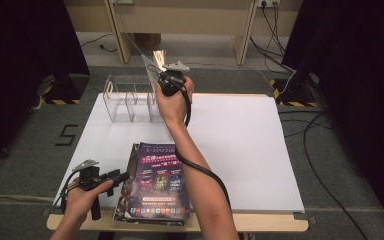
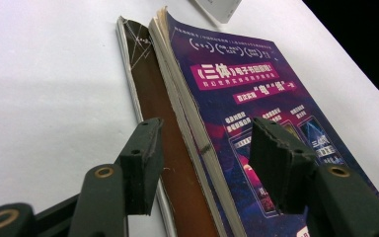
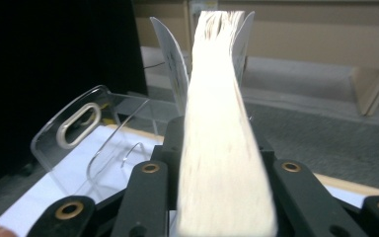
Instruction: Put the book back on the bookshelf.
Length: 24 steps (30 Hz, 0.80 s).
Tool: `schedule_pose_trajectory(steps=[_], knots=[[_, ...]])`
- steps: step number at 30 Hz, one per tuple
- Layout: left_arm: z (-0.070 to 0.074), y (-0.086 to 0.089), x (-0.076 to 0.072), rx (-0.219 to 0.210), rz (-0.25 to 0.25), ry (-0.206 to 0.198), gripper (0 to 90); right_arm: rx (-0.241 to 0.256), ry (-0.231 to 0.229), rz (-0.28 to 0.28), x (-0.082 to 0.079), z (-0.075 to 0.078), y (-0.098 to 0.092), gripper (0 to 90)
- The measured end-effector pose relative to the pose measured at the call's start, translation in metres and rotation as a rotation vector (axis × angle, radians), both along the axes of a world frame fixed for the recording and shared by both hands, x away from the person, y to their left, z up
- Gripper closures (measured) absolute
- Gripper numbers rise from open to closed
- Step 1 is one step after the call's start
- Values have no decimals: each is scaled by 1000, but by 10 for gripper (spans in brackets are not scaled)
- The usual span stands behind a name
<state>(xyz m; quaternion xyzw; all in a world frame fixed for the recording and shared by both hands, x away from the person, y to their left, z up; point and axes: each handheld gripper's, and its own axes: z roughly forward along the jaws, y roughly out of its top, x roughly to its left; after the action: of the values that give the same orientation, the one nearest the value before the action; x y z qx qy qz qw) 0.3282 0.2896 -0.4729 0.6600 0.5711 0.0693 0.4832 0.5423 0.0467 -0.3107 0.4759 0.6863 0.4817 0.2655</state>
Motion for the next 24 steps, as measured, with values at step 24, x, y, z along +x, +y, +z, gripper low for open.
schedule_pose_trajectory(steps=[24], knots=[[0, -1, -1, -6, -4, 0, 455, -112, 198, 23, 2, 30, 3, 639]])
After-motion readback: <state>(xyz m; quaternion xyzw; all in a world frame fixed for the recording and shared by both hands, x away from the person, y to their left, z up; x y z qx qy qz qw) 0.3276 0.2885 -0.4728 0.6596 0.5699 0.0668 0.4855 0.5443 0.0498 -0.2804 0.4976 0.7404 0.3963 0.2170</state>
